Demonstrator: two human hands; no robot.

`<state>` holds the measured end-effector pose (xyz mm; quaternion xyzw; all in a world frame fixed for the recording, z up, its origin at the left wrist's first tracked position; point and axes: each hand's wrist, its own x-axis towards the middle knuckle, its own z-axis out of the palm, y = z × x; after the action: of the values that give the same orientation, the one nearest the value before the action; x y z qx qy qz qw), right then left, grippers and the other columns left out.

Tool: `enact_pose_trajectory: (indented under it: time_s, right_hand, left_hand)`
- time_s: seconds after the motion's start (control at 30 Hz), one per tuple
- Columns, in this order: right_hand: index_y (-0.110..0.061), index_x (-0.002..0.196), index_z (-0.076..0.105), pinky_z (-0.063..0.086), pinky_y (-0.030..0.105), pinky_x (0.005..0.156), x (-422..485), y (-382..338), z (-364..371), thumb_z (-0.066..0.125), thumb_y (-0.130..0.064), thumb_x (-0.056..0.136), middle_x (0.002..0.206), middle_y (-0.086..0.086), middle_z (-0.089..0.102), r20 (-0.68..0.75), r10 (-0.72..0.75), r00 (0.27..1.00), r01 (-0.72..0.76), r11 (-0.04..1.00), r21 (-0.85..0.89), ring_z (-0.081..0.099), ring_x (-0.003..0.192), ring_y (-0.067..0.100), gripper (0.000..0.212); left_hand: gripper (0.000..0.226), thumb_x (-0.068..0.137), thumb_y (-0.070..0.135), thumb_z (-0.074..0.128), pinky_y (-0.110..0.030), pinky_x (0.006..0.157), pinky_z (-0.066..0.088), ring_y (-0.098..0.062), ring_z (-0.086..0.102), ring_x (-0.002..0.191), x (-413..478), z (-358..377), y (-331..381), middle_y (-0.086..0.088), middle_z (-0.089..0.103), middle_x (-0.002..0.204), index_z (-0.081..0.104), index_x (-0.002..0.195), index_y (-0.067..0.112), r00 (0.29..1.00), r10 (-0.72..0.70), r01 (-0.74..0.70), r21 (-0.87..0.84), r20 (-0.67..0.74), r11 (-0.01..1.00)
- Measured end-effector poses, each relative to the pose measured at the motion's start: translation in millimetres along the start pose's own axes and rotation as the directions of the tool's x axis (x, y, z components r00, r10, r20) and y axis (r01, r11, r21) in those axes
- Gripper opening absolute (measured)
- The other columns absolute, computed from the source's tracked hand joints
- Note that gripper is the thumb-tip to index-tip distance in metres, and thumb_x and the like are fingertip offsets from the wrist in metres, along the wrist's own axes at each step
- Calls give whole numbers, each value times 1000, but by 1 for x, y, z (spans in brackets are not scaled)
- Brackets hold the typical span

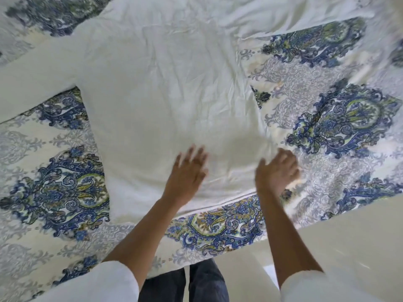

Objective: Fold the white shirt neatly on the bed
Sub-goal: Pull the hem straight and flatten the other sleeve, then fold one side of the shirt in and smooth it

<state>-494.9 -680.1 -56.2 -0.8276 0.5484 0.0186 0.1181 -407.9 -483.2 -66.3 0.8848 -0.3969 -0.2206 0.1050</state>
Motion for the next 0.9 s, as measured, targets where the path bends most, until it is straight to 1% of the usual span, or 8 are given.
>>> enact_pose_trajectory:
  time_s: [0.17,0.3,0.37,0.47,0.57,0.67,0.77,0.9]
  right_hand:
    - [-11,134,43,32,43,102,-49,-79,63,38,-27,86,140,14,48,180,-729,660,723,682,112,42,130,27,51]
    - [-11,133,50,26,42,106,-44,-105,66,32,-30,87,142,11,46,202,-525,827,500,851,161,44,131,30,53]
    - [-9,126,57,25,41,104,-62,-143,67,34,-28,86,136,14,52,185,-645,741,616,763,194,48,127,32,49]
    - [-11,125,57,35,43,104,-86,-212,74,32,-26,85,137,12,52,202,-776,597,736,630,247,46,129,29,50]
    - [-13,135,48,31,48,107,-88,-266,82,26,-31,84,147,13,39,275,-784,556,771,610,183,36,136,30,58]
    - [-23,148,20,14,46,113,-83,-291,95,12,-48,84,158,7,8,414,-755,508,801,591,95,9,145,27,69]
    - [-29,149,1,6,43,115,-78,-292,105,21,-48,95,158,3,-10,487,-708,512,805,593,15,-7,146,22,61]
    - [-31,148,-7,2,42,116,-72,-298,99,33,-44,97,156,-2,-19,588,-647,485,790,613,23,-15,144,18,67]
  left_hand:
    - [56,90,38,30,-52,108,31,-25,31,139,-7,3,-82,-6,33,151,30,142,19,997,-80,78,218,0,973]
    - [55,92,31,30,-45,112,16,-24,29,139,-35,-8,-137,-4,31,151,27,144,14,980,-71,110,214,-184,971]
    - [51,94,23,35,-44,113,24,-29,32,137,-39,-31,-168,-10,34,149,30,143,8,906,-218,257,60,-364,965]
    - [46,95,16,48,-37,109,32,-32,39,131,-34,-80,-224,-18,45,139,40,137,-1,427,-726,472,-552,-539,687]
    - [40,96,18,47,-30,97,38,-32,44,125,-37,-134,-299,-20,44,135,41,131,-1,-43,-999,133,-991,13,-19]
    - [24,97,29,45,-21,72,42,-20,56,96,-52,-166,-373,-11,53,116,47,114,11,83,-912,-334,-851,402,-406]
    - [27,98,34,43,-20,68,48,-15,49,68,-72,-178,-429,-6,52,87,51,91,10,169,-901,-559,-714,400,-422]
    - [23,96,14,43,-17,41,36,-9,43,47,-69,-215,-455,2,41,67,40,73,15,91,-939,-490,-806,333,-333]
